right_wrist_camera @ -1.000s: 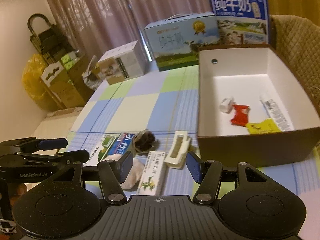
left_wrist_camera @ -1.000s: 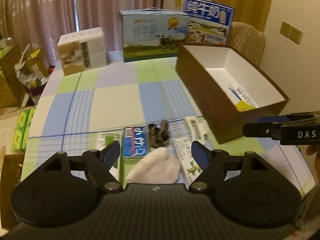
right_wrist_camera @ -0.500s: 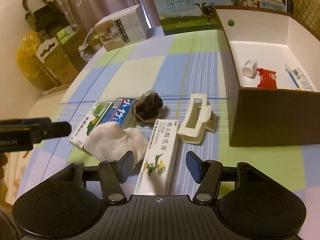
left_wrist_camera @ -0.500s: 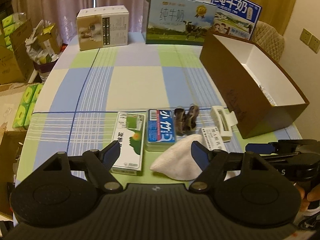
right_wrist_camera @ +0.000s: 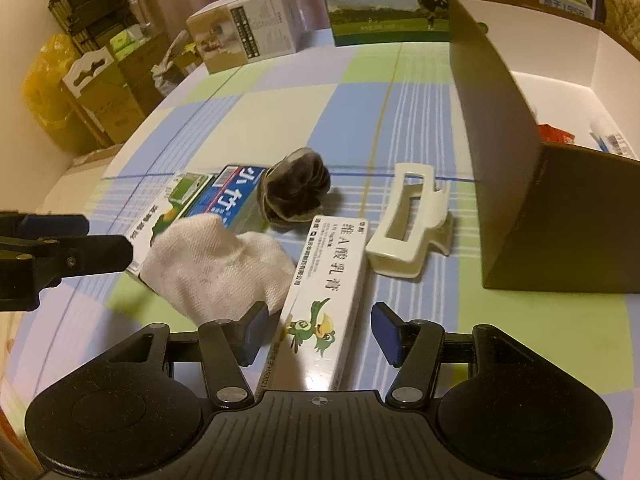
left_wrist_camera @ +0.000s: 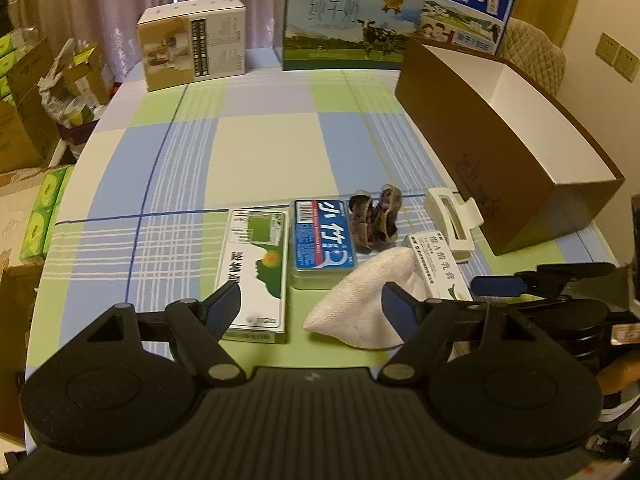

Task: Organize objects
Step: 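Close left tool on white cloth while right tool closes on white-green cream box, then carry cloth and cream box over into the brown box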

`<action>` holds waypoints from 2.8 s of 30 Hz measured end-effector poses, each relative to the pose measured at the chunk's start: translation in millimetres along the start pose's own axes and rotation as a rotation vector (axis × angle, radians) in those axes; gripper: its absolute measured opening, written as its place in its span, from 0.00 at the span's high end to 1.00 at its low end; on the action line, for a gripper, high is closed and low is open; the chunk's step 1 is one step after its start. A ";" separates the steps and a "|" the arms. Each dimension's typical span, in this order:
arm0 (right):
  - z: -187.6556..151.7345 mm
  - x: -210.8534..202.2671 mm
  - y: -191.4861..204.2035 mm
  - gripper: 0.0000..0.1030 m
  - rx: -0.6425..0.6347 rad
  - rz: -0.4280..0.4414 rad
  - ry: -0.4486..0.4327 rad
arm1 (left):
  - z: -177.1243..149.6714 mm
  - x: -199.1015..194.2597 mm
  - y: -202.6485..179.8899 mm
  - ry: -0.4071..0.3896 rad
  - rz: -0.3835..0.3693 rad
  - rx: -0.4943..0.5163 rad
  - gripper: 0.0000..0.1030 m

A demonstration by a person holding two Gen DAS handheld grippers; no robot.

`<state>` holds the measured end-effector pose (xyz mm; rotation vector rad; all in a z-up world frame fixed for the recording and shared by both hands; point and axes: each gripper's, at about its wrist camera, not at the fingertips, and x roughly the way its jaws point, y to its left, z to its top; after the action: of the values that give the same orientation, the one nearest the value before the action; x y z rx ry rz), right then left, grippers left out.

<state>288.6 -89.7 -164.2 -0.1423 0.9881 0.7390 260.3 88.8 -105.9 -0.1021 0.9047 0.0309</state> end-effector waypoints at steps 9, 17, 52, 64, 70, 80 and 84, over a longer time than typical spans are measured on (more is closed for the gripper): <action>-3.5 1.3 4.6 0.64 -0.063 -0.024 0.047 | -1.1 14.7 -20.8 0.008 -0.022 0.077 0.32; -3.8 -5.3 -2.5 0.65 -0.033 -0.049 0.099 | 2.5 32.9 -33.8 0.016 -0.068 0.114 0.45; -5.8 -4.5 -6.2 0.65 -0.037 -0.054 0.117 | -7.8 55.0 -43.7 0.113 -0.165 0.061 0.75; -5.8 -10.0 -7.4 0.65 -0.034 -0.029 0.120 | -6.7 46.2 -39.0 0.108 -0.137 0.037 0.81; -4.3 -30.0 -6.6 0.66 -0.031 0.001 0.066 | -7.0 31.9 -30.3 0.087 -0.122 -0.012 0.81; -4.2 -68.9 -9.1 0.66 -0.009 0.032 -0.009 | -5.9 1.5 -45.1 0.023 -0.113 -0.024 0.81; -1.7 -87.5 -9.1 0.66 -0.016 0.043 -0.046 | -1.2 -14.0 -57.4 -0.013 -0.114 -0.001 0.81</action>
<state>264.1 -141.2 -97.2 -0.1177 0.9436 0.7861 254.7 31.7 -91.2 -0.1541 0.8842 -0.0735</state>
